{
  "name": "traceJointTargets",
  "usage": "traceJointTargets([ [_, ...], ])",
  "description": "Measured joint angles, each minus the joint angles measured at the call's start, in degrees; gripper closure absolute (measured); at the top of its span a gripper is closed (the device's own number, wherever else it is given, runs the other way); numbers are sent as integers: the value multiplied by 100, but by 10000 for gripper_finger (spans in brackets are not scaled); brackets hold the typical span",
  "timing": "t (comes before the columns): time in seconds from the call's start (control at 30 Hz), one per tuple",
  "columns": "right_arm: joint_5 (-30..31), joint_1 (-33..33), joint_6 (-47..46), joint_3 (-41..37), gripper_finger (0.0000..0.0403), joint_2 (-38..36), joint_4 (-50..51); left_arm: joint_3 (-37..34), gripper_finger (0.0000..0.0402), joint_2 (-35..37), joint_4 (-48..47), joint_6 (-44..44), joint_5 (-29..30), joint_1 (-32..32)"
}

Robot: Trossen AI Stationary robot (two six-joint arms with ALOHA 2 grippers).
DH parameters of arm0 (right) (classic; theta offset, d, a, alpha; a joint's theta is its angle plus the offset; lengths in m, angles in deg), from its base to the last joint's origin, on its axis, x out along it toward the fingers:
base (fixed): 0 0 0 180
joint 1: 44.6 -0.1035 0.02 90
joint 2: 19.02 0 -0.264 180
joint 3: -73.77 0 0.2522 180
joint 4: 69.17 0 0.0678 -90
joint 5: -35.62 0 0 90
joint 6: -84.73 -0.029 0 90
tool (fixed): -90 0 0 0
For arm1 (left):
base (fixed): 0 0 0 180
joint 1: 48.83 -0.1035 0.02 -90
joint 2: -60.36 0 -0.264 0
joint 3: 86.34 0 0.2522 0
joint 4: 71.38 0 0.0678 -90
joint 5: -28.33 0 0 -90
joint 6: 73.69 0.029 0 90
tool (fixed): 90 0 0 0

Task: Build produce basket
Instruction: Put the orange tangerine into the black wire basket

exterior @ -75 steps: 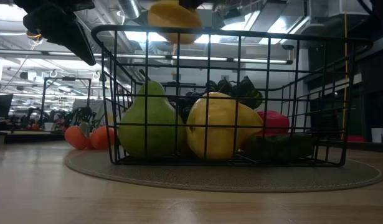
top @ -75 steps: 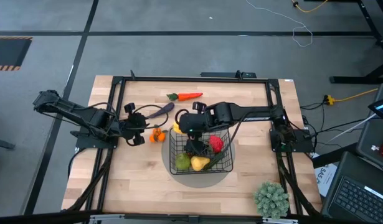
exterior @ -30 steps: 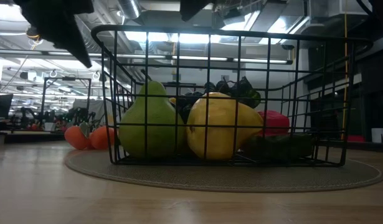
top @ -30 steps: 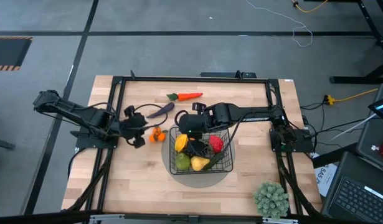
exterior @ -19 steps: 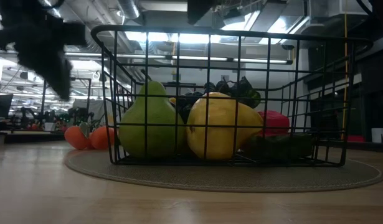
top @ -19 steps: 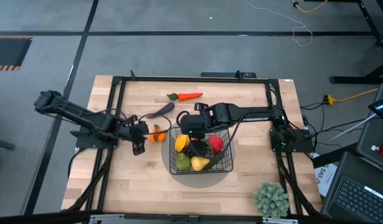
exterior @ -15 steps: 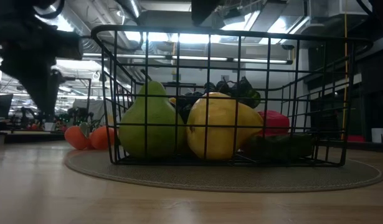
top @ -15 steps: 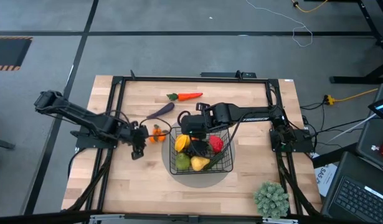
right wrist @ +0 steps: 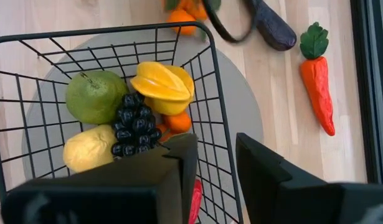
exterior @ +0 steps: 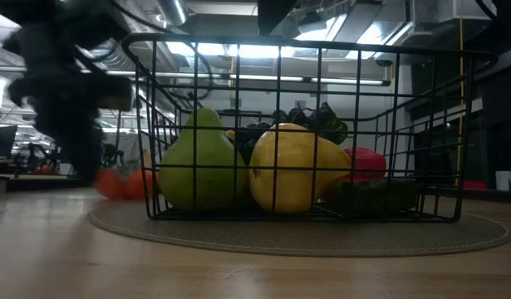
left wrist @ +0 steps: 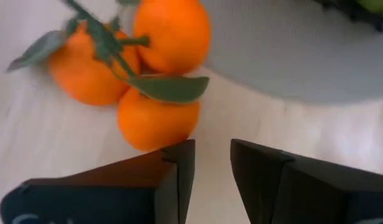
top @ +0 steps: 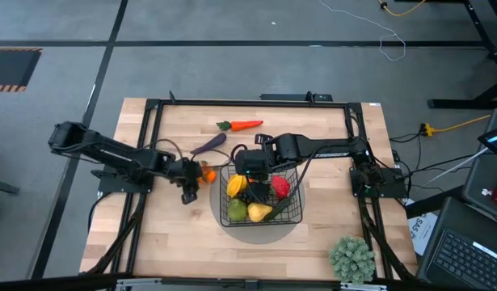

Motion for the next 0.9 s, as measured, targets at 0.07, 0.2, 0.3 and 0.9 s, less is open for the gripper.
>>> traceJointTargets([
  [0.07,0,0,0,0,305,0,0,-2,309,-319,478,370,81,-322],
  [0.2,2,2,0,0,305,0,0,39,316,-688,1857,967,999,-950],
  [0.3,1,2,-122,0,305,0,2,274,324,-600,1662,1063,820,-1144],
  [0.9,2332,213,-730,0,305,0,0,1610,351,1264,-2788,916,1227,-1108],
])
